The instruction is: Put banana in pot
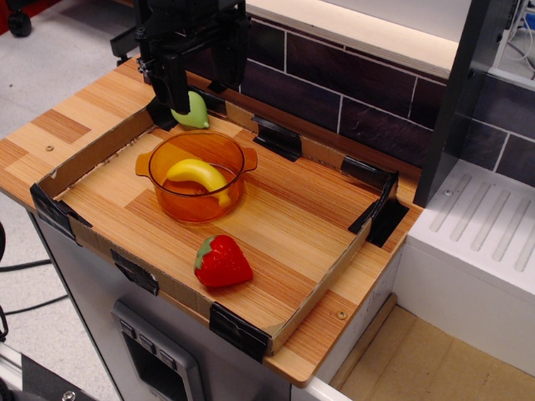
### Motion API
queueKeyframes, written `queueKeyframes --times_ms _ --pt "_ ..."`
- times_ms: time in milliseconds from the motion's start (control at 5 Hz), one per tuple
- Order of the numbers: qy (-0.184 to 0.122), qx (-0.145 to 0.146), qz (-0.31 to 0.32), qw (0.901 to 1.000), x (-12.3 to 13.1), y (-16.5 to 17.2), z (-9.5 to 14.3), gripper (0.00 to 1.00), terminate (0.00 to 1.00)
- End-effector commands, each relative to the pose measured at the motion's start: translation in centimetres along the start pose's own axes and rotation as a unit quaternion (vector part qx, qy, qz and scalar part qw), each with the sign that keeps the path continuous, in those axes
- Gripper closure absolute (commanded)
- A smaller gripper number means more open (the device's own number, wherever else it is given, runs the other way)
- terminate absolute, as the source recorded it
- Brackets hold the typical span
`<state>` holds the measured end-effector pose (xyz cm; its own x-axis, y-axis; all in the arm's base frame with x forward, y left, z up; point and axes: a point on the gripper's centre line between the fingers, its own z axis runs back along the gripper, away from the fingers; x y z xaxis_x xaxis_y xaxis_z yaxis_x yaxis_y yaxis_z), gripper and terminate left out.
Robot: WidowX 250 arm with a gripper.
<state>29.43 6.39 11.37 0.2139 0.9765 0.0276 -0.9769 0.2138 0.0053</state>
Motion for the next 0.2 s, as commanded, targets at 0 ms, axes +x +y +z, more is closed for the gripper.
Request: queueKeyframes --times_ms 0 --pt "-0.012 -0.029 0.004 0.9995 1.65 -0.54 2.49 0.0 1.0"
